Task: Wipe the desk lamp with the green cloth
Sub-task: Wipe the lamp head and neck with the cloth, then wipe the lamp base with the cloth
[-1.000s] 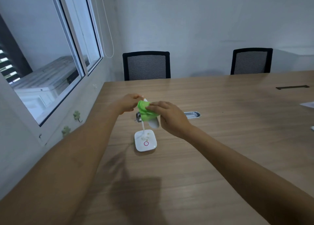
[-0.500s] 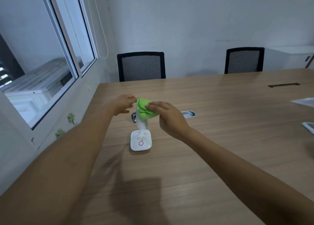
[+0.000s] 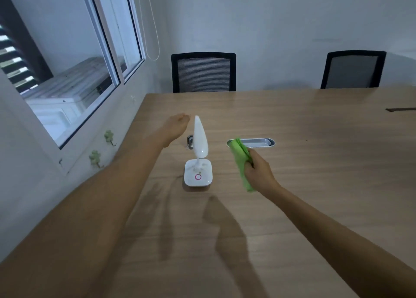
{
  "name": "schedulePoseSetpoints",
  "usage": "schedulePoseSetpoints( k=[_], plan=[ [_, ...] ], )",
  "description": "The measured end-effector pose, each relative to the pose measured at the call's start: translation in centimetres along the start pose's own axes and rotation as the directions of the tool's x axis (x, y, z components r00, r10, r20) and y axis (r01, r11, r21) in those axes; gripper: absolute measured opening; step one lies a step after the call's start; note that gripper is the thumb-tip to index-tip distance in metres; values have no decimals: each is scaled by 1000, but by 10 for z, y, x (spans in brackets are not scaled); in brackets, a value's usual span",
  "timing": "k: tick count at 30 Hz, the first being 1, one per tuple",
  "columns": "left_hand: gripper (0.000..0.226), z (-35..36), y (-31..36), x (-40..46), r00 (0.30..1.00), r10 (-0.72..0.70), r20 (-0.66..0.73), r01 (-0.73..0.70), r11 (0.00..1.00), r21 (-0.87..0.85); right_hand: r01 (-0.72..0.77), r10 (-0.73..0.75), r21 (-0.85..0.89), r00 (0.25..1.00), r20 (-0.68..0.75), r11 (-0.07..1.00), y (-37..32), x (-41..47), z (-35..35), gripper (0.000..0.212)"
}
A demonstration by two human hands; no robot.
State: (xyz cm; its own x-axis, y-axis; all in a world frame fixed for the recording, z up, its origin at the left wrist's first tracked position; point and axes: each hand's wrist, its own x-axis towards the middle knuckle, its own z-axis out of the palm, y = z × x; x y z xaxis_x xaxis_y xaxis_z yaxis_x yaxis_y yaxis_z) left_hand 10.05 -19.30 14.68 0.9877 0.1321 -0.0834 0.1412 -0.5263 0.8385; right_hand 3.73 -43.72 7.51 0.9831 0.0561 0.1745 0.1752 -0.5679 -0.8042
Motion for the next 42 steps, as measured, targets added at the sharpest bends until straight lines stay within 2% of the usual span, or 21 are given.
schedulePoseSetpoints(
  k=[2,4,10,15,22,25,27,29,31,34,37,42],
  plan=[
    [55,0,-25,-9,999,25,-48,-18,990,138,-88,95,-76,991,90,993,16,10,16,43],
    [54,2,-63,-17,998,12,-66,6,965,261,-86,105,-136,985,136,987,27,17,34,39],
    [59,18,-207,-55,975,-220,2,186,829,527,74,-35,-224,984,173,972,29,34,93,38],
    [59,29,-283,-97,980,-182,-84,185,668,720,39,22,-286,978,206,957,40,38,129,42],
    [63,42,-295,-103,976,-140,-168,218,645,733,-19,92,-345,976,197,939,53,38,140,45],
    [61,42,-293,-106,976,-97,-196,211,648,732,-66,158,-305,945,286,950,58,36,136,50],
    [61,42,-291,-107,975,-79,-208,210,640,739,-31,125,-283,938,322,959,60,35,134,54],
    [62,42,-289,-108,974,-67,-217,209,635,744,-8,81,-246,954,289,969,59,37,131,57],
    [64,42,-287,-109,974,-45,-224,201,633,747,4,34,-186,979,201,982,58,43,127,50],
    [65,42,-283,-110,972,-29,-231,197,634,748,-52,62,-141,996,69,989,57,61,123,12],
    [64,42,-283,-110,971,-15,-238,192,641,743,-157,168,-149,984,64,976,59,78,124,12],
    [65,41,-283,-110,971,-8,-241,189,643,742,-122,182,-245,953,242,962,58,75,133,48]
  ],
)
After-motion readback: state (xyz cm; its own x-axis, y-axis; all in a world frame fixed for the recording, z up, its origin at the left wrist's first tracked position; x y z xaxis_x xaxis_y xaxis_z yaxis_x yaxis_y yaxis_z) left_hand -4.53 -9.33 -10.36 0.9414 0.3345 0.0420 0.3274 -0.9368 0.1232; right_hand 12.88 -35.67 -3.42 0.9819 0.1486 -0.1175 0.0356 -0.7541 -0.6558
